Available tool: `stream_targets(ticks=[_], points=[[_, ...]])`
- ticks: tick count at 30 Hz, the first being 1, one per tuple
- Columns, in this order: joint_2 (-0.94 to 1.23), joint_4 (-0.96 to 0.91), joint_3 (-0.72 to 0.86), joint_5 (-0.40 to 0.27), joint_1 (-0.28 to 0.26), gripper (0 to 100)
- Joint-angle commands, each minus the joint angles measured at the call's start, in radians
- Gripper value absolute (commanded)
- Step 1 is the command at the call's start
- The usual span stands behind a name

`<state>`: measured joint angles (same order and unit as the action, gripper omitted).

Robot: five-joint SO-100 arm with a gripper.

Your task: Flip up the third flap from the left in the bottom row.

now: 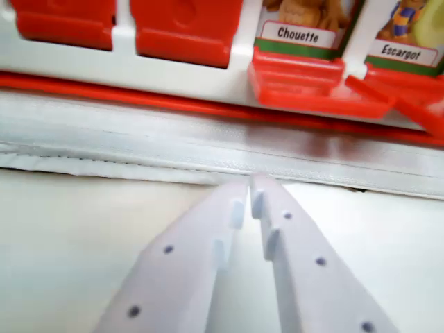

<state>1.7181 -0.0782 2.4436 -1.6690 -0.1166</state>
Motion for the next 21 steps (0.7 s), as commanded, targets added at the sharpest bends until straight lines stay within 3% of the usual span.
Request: stream_targets(ticks=[1,21], points=[[-0.006,-0.025,-0.124,0.008,0.011,0],[-0.137,-0.026,-0.291,0.003,0.021,0]])
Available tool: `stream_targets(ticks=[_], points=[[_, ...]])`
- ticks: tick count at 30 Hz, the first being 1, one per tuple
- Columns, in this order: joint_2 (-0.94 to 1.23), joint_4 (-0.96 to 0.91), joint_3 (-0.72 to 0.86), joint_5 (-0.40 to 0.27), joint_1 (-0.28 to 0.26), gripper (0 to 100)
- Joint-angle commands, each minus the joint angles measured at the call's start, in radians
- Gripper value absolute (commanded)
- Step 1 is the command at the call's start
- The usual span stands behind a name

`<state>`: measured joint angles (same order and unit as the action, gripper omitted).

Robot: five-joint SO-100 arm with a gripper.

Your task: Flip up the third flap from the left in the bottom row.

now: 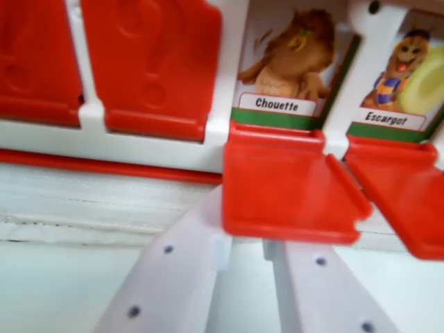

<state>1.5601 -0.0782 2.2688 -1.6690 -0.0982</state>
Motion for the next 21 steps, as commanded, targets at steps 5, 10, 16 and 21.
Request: stream_targets(ticks=[5,10,16,21], points=[[0.017,-0.017,-0.163,0.002,0.006,0],[0.006,-0.014,-0.201,-0.003,0.017,0],[-0.002,-0.014,-0.213,-0.005,0.034,0],[0.006,-0.014,-0.216,-0.006,0.040,0]])
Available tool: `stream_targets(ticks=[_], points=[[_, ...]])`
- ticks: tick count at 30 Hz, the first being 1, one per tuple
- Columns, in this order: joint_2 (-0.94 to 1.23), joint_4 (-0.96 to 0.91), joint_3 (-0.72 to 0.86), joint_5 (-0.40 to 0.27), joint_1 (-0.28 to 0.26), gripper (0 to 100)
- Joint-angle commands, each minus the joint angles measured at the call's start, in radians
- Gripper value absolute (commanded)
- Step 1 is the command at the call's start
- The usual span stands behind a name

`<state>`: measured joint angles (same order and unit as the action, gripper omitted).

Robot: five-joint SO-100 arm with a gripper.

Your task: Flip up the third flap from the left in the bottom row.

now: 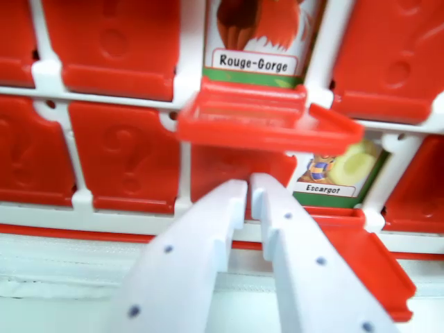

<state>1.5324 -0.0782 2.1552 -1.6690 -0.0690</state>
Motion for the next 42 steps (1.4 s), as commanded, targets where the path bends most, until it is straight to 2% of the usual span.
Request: stream_targets(ticks=[1,29,42], points=[[0.037,-0.014,-0.104,-0.006,0.011,0],[-0.069,0.000,-0.210,-0.006,0.006,0],[0.110,0.109,-0.127,0.026,-0.012,0]])
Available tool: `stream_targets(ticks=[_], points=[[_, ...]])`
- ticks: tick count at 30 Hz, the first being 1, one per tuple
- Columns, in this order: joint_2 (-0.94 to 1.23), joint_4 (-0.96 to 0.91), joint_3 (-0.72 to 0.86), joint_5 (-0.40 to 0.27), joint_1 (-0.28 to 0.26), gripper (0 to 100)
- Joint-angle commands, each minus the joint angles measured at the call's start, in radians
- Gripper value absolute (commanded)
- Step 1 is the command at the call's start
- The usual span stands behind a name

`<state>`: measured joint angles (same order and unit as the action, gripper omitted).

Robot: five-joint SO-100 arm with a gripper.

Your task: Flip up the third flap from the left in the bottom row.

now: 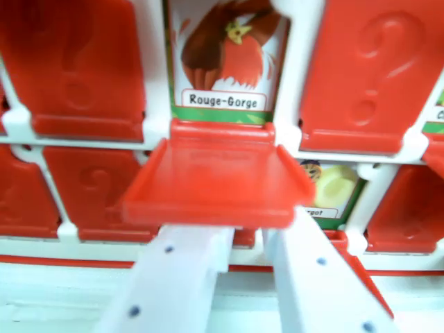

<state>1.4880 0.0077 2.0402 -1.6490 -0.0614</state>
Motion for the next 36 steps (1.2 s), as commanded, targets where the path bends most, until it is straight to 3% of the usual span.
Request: stream_targets(ticks=[1,7,15,25,36], points=[[0.178,0.035,-0.003,0.009,-0.021,0],[0.333,0.149,0.049,0.012,-0.031,0],[0.583,0.393,0.091,0.046,0.003,0],[0.784,0.736,-0.031,0.071,0.029,0],[0.888,0.879,-0.144,0.035,0.034,0]])
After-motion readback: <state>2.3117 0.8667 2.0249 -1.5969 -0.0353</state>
